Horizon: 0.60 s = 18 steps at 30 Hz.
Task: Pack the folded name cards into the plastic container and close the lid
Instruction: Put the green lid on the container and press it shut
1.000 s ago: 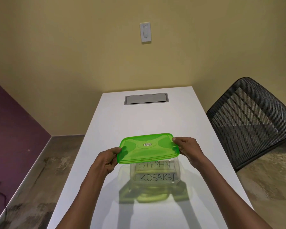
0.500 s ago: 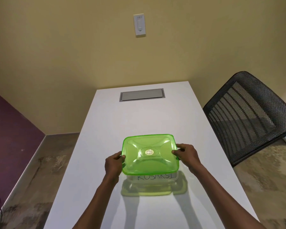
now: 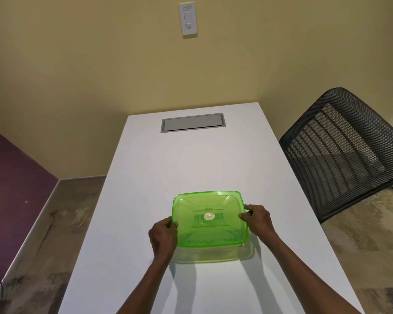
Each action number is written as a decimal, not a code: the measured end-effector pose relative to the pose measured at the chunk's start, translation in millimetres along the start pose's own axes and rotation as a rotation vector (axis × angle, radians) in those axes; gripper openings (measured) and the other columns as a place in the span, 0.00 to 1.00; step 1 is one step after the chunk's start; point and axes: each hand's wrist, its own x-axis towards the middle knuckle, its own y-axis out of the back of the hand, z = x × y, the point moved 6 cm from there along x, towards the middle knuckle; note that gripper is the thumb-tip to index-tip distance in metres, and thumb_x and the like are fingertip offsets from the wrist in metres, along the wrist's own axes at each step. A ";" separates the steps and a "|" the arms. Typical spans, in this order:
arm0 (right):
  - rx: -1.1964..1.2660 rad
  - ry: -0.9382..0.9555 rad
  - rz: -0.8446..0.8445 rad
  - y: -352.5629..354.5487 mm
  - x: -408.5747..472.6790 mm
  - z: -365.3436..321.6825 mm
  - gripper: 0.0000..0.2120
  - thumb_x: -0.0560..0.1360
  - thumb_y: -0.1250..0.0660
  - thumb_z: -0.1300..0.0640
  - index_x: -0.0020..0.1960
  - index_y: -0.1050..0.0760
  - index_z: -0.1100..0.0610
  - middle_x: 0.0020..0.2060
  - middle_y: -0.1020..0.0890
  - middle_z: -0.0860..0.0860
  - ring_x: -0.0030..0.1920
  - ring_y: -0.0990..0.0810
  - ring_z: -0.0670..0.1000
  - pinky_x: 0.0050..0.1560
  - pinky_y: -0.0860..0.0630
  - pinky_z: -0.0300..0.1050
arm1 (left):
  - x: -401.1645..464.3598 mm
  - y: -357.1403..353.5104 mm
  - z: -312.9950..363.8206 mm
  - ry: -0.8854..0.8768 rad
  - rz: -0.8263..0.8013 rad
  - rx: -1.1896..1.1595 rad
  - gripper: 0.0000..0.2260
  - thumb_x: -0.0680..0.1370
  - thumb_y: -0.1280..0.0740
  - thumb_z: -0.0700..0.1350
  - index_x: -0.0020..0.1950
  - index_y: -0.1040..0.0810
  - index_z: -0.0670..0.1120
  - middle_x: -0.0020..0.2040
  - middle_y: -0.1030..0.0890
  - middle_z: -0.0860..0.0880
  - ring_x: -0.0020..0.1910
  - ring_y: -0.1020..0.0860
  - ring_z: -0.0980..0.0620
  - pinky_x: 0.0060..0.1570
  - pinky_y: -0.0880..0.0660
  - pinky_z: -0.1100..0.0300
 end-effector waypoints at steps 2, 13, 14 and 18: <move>-0.026 -0.002 -0.008 -2.9 2.7 0.7 0.22 0.73 0.29 0.60 0.66 0.26 0.62 0.47 0.19 0.58 0.52 0.21 0.55 0.52 0.29 0.43 | -0.6 0.0 1.6 -0.007 0.008 0.033 0.09 0.74 0.32 0.41 0.34 0.23 0.40 0.26 0.35 0.47 0.30 0.37 0.48 0.30 0.36 0.58; -0.102 -0.007 -0.024 -13.1 13.4 2.5 0.20 0.75 0.30 0.58 0.64 0.25 0.64 0.48 0.18 0.59 0.57 0.22 0.58 0.57 0.29 0.45 | 4.4 -5.9 -1.8 0.039 -0.047 0.061 0.07 0.75 0.31 0.43 0.47 0.16 0.41 0.41 0.17 0.39 0.43 0.21 0.37 0.43 0.25 0.54; -0.102 -0.013 -0.022 -14.0 13.7 4.2 0.20 0.75 0.30 0.58 0.64 0.25 0.63 0.52 0.18 0.60 0.58 0.22 0.58 0.58 0.29 0.45 | 4.5 -6.8 -2.9 0.047 -0.051 0.064 0.09 0.76 0.31 0.43 0.51 0.16 0.41 0.46 0.16 0.39 0.48 0.20 0.38 0.47 0.24 0.54; -0.109 -0.013 -0.021 -18.6 13.7 11.6 0.17 0.75 0.30 0.58 0.62 0.23 0.63 0.52 0.17 0.60 0.55 0.21 0.57 0.52 0.29 0.43 | 4.1 -8.0 -4.5 0.052 -0.031 0.041 0.13 0.76 0.31 0.43 0.59 0.18 0.42 0.54 0.16 0.43 0.54 0.19 0.44 0.55 0.24 0.53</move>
